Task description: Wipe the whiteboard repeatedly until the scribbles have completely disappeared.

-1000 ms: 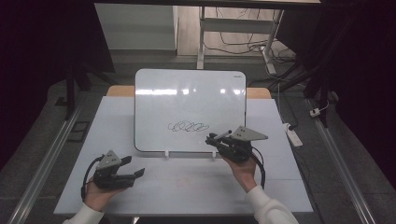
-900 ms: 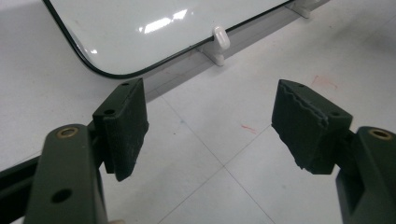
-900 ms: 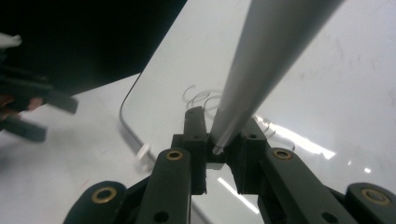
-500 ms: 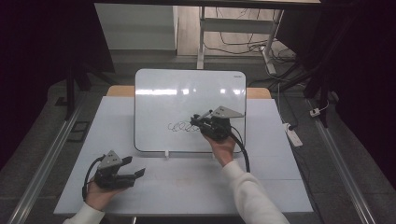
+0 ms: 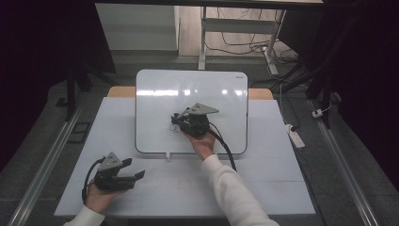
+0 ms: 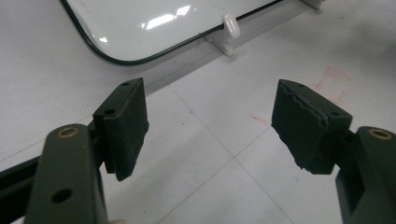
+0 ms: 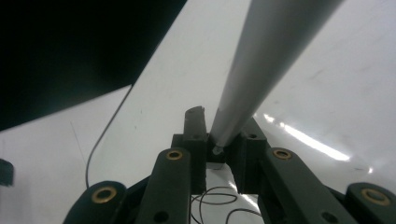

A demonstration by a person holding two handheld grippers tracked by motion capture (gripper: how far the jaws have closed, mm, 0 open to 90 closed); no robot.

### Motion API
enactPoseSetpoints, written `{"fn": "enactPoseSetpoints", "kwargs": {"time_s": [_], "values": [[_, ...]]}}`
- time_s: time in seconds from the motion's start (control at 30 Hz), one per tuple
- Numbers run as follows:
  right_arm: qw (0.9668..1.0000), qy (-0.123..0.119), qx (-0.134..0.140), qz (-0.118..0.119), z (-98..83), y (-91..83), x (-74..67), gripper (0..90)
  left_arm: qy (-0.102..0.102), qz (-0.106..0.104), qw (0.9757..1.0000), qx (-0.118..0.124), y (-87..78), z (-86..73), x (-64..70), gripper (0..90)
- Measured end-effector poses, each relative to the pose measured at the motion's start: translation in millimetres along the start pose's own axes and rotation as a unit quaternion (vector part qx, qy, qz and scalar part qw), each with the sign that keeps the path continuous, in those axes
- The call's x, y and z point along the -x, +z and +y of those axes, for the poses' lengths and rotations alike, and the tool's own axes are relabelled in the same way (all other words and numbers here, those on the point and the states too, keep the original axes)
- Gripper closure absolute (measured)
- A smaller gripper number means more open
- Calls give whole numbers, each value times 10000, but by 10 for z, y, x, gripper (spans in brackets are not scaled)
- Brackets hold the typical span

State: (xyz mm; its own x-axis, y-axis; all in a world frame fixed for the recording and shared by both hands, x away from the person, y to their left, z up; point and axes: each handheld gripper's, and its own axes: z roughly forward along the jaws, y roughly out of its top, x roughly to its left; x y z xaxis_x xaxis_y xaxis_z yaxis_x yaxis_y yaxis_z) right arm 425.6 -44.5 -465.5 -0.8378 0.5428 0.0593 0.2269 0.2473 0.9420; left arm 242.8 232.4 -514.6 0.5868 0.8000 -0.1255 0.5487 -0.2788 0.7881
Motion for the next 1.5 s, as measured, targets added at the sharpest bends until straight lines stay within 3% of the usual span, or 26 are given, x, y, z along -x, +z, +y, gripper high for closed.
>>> {"fn": "enactPoseSetpoints", "kwargs": {"time_s": [0.13, 0.23, 0.3, 0.37, 0.47, 0.5, 0.67, 0.77, 0.83, 0.93, 1.0, 1.07, 1.13, 1.27, 1.3, 1.4, 1.43, 1.5], "values": [[9993, -149, -193, 270, -54, 82, -89, 775, -21, 52, 10000, 76, -48, -9, 0, 274], [9990, -371, -213, 145, -26, 62, -88, 776, -35, 68, 9999, 95, -55, -10, -1, 275], [9999, -108, 17, -50, 9, 15, -2, 776, -35, 65, 9999, 77, -45, -9, -3, 275], [10000, -1, 73, -34, -9, 13, 2, 776, -23, 58, 10000, 67, -39, -9, -9, 275], [9981, -420, -271, 358, -100, 93, -145, 776, -49, 71, 9999, 65, -38, -11, -20, 275], [9977, -513, -288, 330, -106, 91, -162, 776, -52, 76, 9999, 63, -37, -13, -20, 275], [9997, -238, 21, 86, -69, 21, -48, 776, -32, 70, 10000, 63, -37, -15, -3, 275], [9970, -575, -336, 406, -138, 80, -179, 777, -36, 71, 10000, 50, -32, -14, -15, 275], [9949, -822, -442, 383, -142, 64, -199, 777, -43, 73, 9999, 55, -33, -17, -17, 275], [9988, -469, -124, 59, -89, -29, -62, 776, -34, 68, 9999, 65, -35, -14, -8, 275], [9994, -323, -61, 52, -104, -39, -56, 776, -28, 67, 10000, 57, -29, -9, -5, 275], [9976, -525, -311, 334, -162, 17, -152, 776, -30, 58, 10000, 53, -20, -7, -8, 275], [9959, -733, -401, 354, -172, 12, -179, 777, -37, 60, 10000, 48, -16, -8, -11, 275], [9997, -218, -45, 56, -131, -99, -4, 777, -20, 64, 10000, 56, -17, -6, -5, 275], [9996, -267, -61, 61, -144, -94, -35, 777, -20, 59, 10000, 55, -15, -4, -7, 275], [9960, -774, -365, 255, -188, -44, -159, 776, -30, 54, 10000, 34, -5, -5, -14, 275], [9959, -777, -385, 254, -174, -55, -136, 776, -28, 57, 10000, 34, -5, -6, -13, 275], [9988, -469, -106, 30, -133, -117, -21, 777, -17, 64, 10000, 41, -10, -7, -8, 276]]}}
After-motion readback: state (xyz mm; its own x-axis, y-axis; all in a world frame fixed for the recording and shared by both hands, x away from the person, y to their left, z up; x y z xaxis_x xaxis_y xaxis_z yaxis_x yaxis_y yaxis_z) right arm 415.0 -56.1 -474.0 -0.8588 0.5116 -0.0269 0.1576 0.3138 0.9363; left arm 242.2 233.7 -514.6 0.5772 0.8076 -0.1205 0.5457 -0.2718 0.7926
